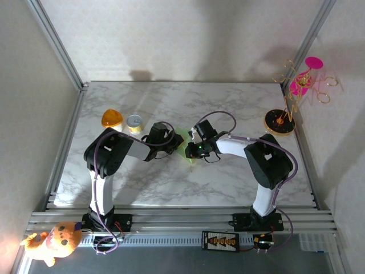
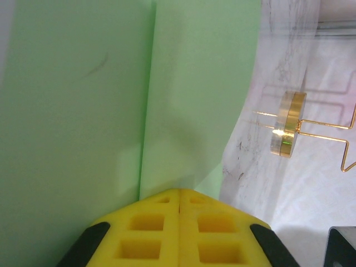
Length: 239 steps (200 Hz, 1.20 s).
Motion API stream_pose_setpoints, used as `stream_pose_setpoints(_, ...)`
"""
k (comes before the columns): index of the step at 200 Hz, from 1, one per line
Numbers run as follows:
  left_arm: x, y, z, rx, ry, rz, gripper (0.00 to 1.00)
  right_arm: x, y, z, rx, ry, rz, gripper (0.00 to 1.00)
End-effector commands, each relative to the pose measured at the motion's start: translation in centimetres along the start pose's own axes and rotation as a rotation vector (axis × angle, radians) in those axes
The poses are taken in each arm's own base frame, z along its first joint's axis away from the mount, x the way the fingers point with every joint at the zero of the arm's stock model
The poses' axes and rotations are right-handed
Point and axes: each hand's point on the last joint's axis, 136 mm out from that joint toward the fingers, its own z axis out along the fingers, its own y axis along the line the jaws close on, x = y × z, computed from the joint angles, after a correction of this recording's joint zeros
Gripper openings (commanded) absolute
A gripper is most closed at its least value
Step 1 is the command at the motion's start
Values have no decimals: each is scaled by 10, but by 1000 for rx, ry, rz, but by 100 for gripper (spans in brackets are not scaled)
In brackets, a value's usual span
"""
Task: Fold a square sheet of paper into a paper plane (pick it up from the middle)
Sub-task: Fourth fold the wing at the center of the table.
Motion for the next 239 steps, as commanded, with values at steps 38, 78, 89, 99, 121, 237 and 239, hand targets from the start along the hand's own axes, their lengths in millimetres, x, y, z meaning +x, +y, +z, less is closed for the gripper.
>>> stream_pose_setpoints(38,4,70,-5,-227,-20,-68,5,11,-15,9,39,37,27,13)
stream_pose_setpoints(78,4,66,-6,-220,-22,-66,5,14,-18,12,45,48,30,13)
stream_pose_setpoints(89,3,66,-6,-218,-23,-66,5,15,-19,13,50,54,32,13)
stream_pose_setpoints(99,3,64,-6,-215,-22,-64,5,16,-21,14,57,57,33,13)
stream_pose_setpoints(121,1,54,-7,-195,-22,-56,6,18,-25,15,70,63,34,13)
stream_pose_setpoints(237,21,-15,-18,-119,32,236,8,39,-32,14,87,132,-4,8)
stream_pose_setpoints(239,22,-15,-17,-120,34,239,8,40,-32,14,86,134,-4,8)
